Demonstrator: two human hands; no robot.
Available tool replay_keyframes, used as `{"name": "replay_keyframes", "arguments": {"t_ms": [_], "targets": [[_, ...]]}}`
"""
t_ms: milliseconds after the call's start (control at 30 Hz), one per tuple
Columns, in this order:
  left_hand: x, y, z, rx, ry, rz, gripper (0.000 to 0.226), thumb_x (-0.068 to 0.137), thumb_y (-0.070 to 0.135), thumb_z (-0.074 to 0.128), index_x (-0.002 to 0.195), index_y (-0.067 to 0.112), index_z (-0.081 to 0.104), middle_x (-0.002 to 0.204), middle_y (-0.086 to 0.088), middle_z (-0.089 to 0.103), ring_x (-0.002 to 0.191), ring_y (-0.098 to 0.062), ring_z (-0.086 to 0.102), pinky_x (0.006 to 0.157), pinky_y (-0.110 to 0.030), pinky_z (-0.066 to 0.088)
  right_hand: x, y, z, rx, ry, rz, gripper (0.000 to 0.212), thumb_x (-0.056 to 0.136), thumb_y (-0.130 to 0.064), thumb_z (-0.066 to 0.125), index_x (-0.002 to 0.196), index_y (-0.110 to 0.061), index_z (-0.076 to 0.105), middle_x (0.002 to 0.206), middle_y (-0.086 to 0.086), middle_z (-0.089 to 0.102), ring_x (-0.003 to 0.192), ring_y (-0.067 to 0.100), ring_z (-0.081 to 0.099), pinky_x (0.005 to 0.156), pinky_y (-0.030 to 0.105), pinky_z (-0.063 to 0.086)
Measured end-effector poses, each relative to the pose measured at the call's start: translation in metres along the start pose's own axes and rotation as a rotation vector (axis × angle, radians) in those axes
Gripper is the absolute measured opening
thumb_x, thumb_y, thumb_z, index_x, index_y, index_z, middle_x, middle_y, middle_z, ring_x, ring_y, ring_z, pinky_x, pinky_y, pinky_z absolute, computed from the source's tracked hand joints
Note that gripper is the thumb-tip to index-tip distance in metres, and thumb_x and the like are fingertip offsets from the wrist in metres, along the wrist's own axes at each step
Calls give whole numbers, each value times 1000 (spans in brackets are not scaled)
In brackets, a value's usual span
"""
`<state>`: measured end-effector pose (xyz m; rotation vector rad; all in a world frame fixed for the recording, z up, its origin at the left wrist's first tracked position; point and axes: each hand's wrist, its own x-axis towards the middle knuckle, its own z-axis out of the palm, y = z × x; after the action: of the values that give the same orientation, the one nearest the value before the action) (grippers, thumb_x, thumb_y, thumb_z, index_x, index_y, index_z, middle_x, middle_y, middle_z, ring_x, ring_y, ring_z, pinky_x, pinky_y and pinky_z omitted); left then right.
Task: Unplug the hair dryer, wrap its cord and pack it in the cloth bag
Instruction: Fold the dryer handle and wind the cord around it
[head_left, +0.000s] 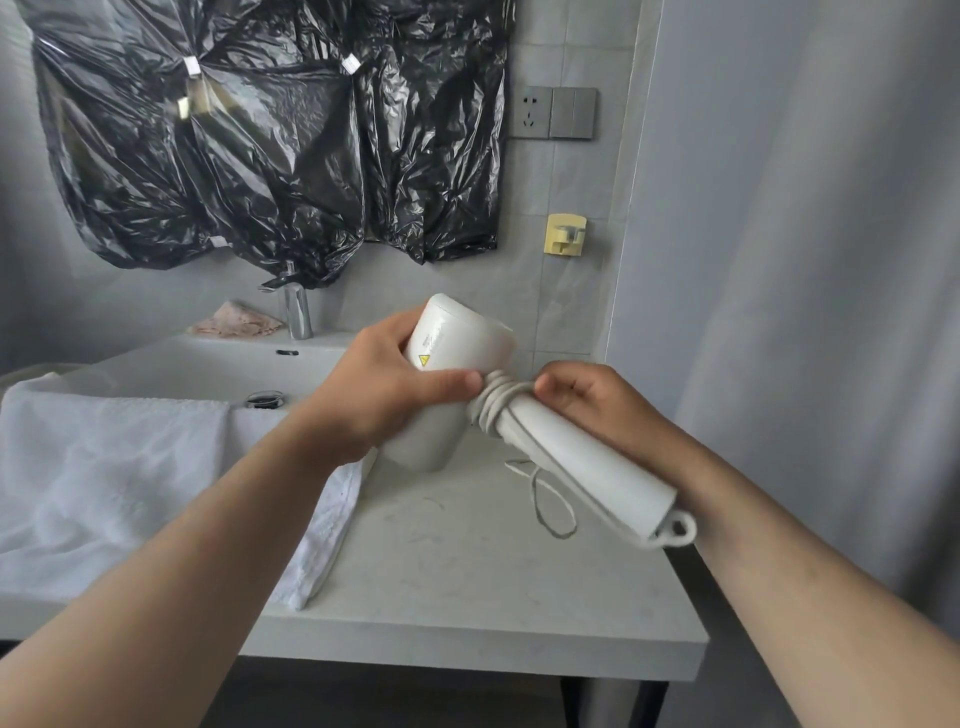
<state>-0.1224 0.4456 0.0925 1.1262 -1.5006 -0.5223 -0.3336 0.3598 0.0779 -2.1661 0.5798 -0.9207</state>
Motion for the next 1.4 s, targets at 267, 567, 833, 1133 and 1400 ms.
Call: {"name": "replay_keyframes", "arguments": {"t_ms": [267,567,833,1133,1400], "targets": [[0,-7,18,-198,178,-129,48,57,32,85,99,14,70,87,-15,73,73,-23,68,64,-43,58,0,18,46,751,252,17,36,96,-4,41,103,-28,68,57,-8,42,44,5,27,43,21,19],[-1,-14,31,-190,451,-178,43,64,32,87,95,12,66,78,-5,69,66,-20,65,56,-35,58,-6,10,79,471,412,188,38,102,-12,41,68,-19,55,71,17,47,45,11,31,49,30,25],[3,-12,34,37,670,-144,58,53,51,83,99,23,61,88,2,69,78,-18,68,72,-50,60,0,3,72,14,272,223,18,100,-18,41,95,-19,59,71,-3,63,56,19,44,55,32,36],[-7,3,45,442,650,-29,56,65,51,78,106,30,47,92,14,57,83,-14,51,61,-31,35,8,-8,45,-157,34,338,11,78,-13,53,82,-20,60,77,6,66,77,26,64,78,44,55],[-7,4,42,486,625,50,60,65,53,78,112,32,46,104,14,58,89,-13,51,72,-30,38,6,-21,14,307,-249,526,47,63,-9,57,109,2,60,80,16,61,75,28,64,96,54,47]]}}
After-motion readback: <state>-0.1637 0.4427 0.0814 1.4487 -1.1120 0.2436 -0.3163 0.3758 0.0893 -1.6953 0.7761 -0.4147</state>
